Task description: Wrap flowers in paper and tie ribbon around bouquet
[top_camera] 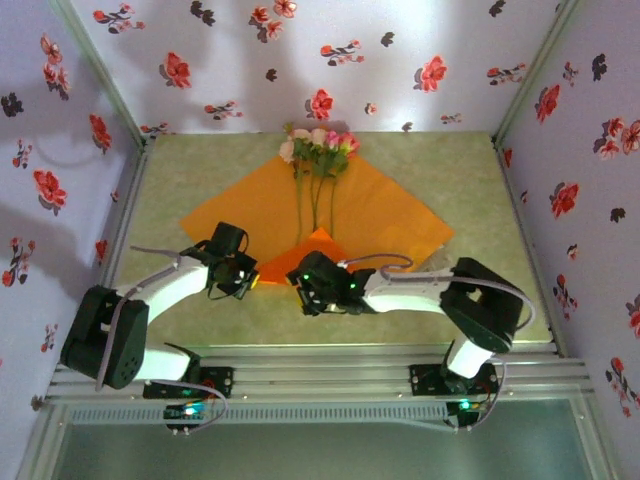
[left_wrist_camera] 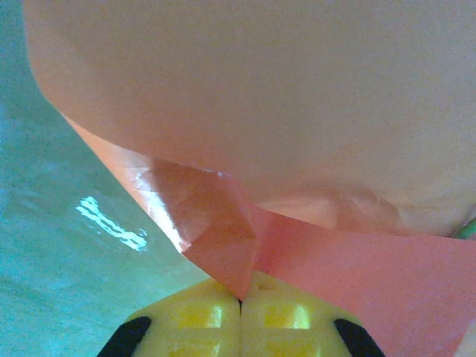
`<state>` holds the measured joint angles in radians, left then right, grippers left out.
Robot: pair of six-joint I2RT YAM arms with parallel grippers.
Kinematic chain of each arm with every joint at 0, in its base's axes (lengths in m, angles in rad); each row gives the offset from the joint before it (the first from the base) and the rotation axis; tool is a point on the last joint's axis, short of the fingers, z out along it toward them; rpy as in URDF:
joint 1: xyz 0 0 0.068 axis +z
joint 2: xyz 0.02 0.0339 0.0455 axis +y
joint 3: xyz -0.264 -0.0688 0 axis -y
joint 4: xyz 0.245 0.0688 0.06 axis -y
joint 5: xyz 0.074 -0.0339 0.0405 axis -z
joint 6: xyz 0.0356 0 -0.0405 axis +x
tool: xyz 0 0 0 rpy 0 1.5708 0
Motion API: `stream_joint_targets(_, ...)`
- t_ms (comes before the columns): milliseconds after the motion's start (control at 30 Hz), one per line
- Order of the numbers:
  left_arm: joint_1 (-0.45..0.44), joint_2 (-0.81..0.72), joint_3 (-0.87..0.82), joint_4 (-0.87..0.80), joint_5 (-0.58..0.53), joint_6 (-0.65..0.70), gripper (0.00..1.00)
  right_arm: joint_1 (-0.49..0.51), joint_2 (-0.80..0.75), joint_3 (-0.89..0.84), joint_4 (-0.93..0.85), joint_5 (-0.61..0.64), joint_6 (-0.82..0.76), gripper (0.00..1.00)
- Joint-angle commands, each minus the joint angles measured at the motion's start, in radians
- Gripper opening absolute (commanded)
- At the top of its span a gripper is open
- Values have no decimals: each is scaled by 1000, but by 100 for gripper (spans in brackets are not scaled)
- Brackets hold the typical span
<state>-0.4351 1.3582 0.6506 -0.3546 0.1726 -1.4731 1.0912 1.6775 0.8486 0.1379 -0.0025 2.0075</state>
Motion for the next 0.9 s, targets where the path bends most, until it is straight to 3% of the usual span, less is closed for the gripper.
stream_joint_targets(0, -11, -8, -23, 31, 43, -52, 0, 20, 85, -26, 239, 140, 284, 56)
stream_joint_targets(300, -11, -24, -29, 20, 59, -48, 0, 41, 140, -34, 285, 236, 296, 43)
stream_joint_targets(533, -11, -36, -21, -22, 49, -36, 0, 36, 142, -53, 265, 286, 286, 6)
stream_joint_targets(600, -12, -36, -15, -42, 39, -26, 0, 31, 122, -51, 208, 285, 270, 0)
stream_joint_targets(700, -13, -36, -12, -53, 30, -18, 0, 20, 78, -51, 97, 269, 247, 0)
stream_joint_targets(800, -11, -34, -11, -57, 28, -16, 0, 1, 57, -64, 57, 236, 223, 35)
stream_joint_targets(867, -11, -32, -8, -57, 28, -16, 0, -7, 47, -66, 22, 220, 218, 44)
